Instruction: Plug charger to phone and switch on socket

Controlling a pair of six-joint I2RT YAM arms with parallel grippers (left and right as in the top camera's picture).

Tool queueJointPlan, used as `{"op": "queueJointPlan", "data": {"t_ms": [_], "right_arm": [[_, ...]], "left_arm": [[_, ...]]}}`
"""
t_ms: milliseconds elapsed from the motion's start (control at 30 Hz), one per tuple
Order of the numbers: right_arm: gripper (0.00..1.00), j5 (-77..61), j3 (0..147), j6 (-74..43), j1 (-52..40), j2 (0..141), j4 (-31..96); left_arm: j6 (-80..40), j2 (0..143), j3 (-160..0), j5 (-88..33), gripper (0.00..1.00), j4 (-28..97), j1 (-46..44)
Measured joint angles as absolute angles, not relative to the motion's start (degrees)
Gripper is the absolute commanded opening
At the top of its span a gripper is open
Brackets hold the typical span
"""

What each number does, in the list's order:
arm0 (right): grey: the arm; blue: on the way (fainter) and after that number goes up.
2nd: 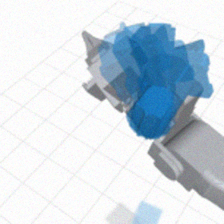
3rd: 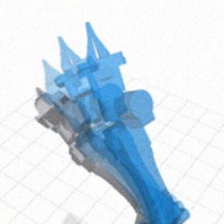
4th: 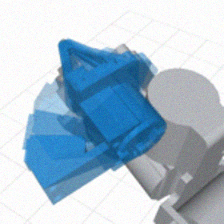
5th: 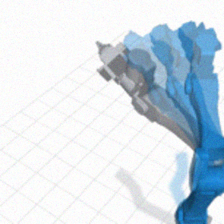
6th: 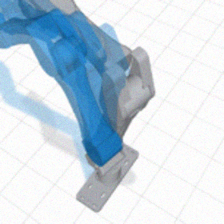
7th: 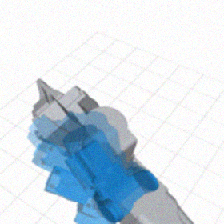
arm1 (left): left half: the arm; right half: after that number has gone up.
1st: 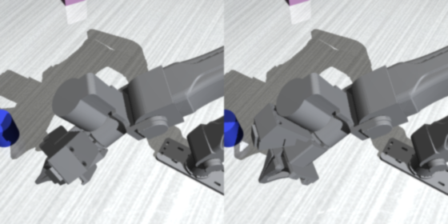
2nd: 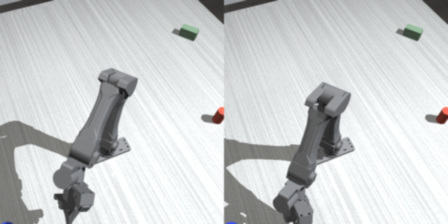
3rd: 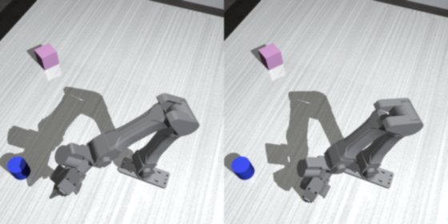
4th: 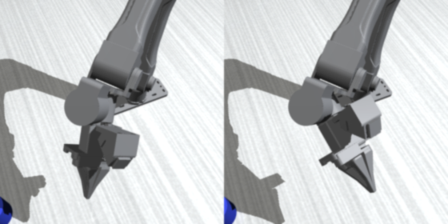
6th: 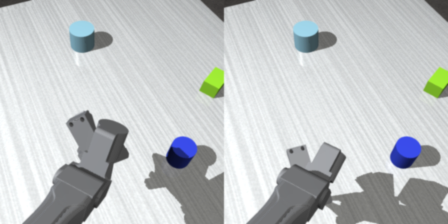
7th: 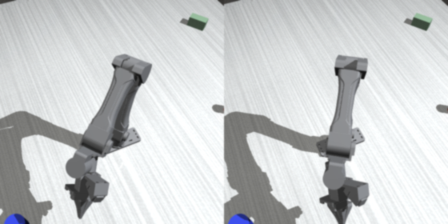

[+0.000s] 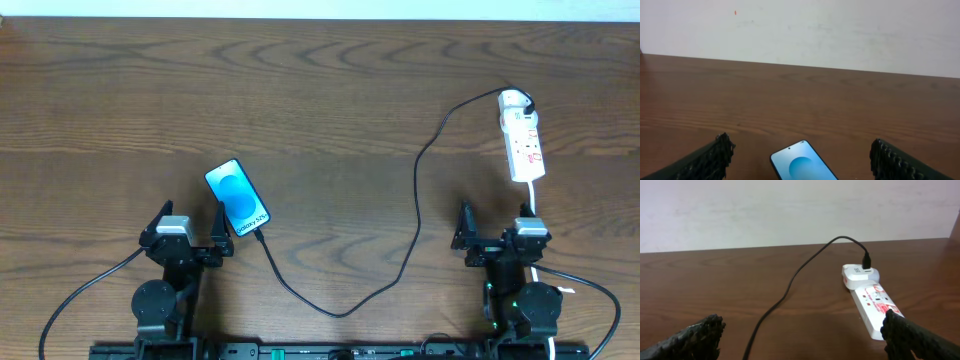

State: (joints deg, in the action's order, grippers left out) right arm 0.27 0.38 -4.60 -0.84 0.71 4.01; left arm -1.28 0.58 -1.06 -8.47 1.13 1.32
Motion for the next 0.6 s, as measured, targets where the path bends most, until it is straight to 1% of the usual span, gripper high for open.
{"op": "queueJointPlan", "data": {"t_ms": [600], "right_arm": [[0.99, 0.89, 0.38, -4.32, -1.26, 0.71, 4.01]], "left_arm": [[-1.28, 0.60, -1.06, -8.45, 0.90, 1.13, 1.32]]}}
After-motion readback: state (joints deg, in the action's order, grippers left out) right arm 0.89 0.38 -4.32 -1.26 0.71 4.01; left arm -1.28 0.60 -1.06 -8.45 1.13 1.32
